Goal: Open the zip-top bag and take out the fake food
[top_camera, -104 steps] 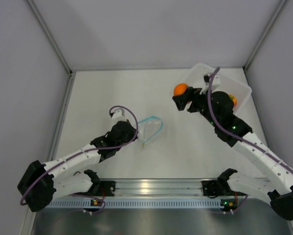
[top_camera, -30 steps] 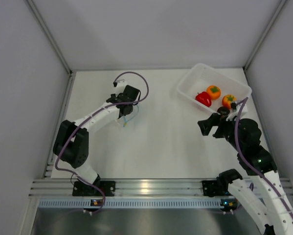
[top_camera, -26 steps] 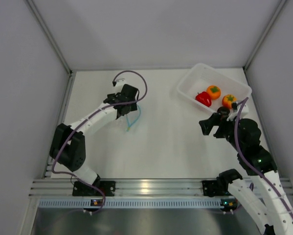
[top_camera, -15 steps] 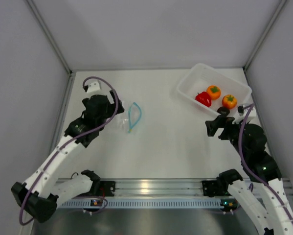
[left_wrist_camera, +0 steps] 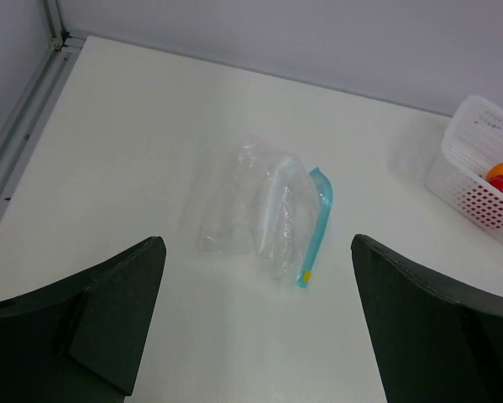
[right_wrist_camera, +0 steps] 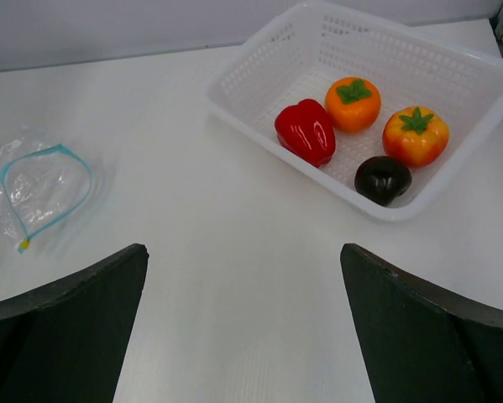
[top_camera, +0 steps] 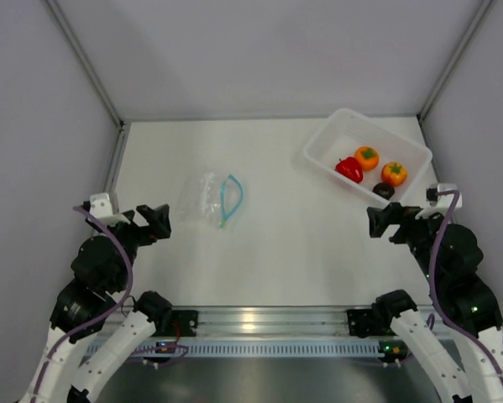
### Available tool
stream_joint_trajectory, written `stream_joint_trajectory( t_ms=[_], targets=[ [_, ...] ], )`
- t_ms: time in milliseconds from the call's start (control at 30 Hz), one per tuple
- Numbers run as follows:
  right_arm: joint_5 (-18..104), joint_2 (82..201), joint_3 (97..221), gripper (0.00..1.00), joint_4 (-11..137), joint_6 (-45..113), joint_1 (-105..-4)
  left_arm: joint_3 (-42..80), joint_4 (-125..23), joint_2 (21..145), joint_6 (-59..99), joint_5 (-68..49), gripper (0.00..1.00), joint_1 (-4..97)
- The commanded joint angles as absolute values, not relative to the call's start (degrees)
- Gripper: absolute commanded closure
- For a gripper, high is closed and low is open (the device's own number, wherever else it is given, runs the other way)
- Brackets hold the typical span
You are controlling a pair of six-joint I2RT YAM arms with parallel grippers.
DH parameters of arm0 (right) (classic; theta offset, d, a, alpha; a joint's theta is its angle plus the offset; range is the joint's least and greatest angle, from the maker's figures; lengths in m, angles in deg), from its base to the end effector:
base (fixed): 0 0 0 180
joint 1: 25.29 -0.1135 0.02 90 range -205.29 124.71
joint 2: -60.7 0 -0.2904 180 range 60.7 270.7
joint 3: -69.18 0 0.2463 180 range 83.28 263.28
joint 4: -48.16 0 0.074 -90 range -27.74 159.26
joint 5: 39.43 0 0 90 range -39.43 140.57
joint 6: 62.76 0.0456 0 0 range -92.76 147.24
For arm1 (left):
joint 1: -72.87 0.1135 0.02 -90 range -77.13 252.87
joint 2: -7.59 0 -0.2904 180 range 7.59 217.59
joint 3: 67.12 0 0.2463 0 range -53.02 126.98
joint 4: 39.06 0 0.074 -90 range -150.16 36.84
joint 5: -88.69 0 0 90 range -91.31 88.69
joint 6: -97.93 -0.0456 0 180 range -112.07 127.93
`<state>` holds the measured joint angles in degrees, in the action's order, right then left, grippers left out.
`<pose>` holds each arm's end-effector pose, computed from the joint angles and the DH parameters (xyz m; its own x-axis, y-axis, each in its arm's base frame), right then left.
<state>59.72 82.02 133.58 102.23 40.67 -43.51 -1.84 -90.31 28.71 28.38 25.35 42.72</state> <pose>0.0462 0.0076 0.3646 -0.2134 0.1712 -0.9619 -0.1140 0.9734 0.1985 0.0446 -0.0022 0.3756 -0.1223 -0.2901 -0.9492 0.0225 0.9553 -0.2948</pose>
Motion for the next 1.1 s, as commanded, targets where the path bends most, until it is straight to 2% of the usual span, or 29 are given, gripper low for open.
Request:
stream_joint_trajectory(
  t_ms=[0, 733, 1067],
  targets=[
    [60.16, 79.87, 135.4, 0.01, 103.48, 38.41, -43.75, -3.45, -92.71, 26.75, 23.4, 28.57, 0.02, 42.72],
    [62.44, 83.82, 134.78, 0.01, 101.9, 37.08, -43.75, -7.85, -90.34, 22.35, 26.91, 33.59, 0.02, 43.69],
    [61.65, 84.52, 134.43, 0.01, 101.2, 36.82, -43.75, -8.99, -87.97, 23.31, 25.33, 25.77, 0.02, 52.47]
  ],
)
